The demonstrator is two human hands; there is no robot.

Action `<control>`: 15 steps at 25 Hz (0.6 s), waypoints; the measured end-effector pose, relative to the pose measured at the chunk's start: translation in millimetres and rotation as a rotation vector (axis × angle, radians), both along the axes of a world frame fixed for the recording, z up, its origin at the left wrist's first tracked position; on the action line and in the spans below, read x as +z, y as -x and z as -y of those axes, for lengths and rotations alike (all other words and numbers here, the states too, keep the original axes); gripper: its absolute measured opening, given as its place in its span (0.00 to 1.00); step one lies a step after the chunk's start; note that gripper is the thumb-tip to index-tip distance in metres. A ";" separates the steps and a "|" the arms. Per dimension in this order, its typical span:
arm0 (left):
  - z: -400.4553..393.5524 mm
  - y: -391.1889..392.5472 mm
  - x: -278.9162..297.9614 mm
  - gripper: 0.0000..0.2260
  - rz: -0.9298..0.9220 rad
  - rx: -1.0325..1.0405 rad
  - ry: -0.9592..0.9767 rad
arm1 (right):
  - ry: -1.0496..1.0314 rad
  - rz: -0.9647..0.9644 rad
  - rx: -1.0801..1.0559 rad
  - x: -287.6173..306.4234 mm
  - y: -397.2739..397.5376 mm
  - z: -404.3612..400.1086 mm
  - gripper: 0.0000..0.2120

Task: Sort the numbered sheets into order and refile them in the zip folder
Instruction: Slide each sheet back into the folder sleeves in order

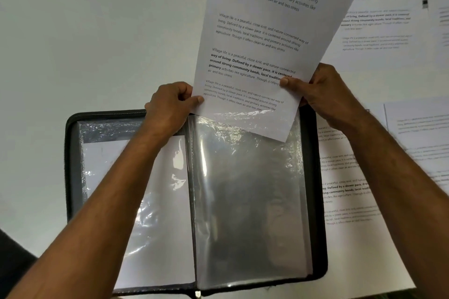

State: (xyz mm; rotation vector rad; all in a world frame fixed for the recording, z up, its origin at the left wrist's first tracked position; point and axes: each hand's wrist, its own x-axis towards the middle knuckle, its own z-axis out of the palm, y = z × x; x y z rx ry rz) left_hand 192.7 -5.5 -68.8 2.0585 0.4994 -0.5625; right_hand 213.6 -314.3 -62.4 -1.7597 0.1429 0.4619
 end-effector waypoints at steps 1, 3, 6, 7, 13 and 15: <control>-1.4 0.0 2.6 0.08 -0.018 -0.005 0.010 | -0.003 0.000 -0.001 -0.1 -0.7 -0.2 0.15; -4.3 -1.2 3.1 0.05 -0.054 0.000 0.042 | -0.035 0.006 -0.025 0.1 -2.4 -0.7 0.14; -4.0 -2.2 4.7 0.05 -0.096 -0.003 0.053 | -0.064 0.017 -0.056 0.9 -5.6 -1.6 0.14; -4.0 -3.5 4.3 0.06 -0.108 -0.008 0.049 | -0.062 0.022 -0.057 0.8 -6.4 -1.5 0.14; -5.0 -11.9 5.0 0.11 -0.165 -0.002 0.106 | -0.040 0.040 -0.072 -1.4 -7.4 0.7 0.15; -4.9 -14.1 6.0 0.11 -0.167 -0.027 0.078 | -0.035 0.045 -0.077 -1.2 -8.1 0.8 0.16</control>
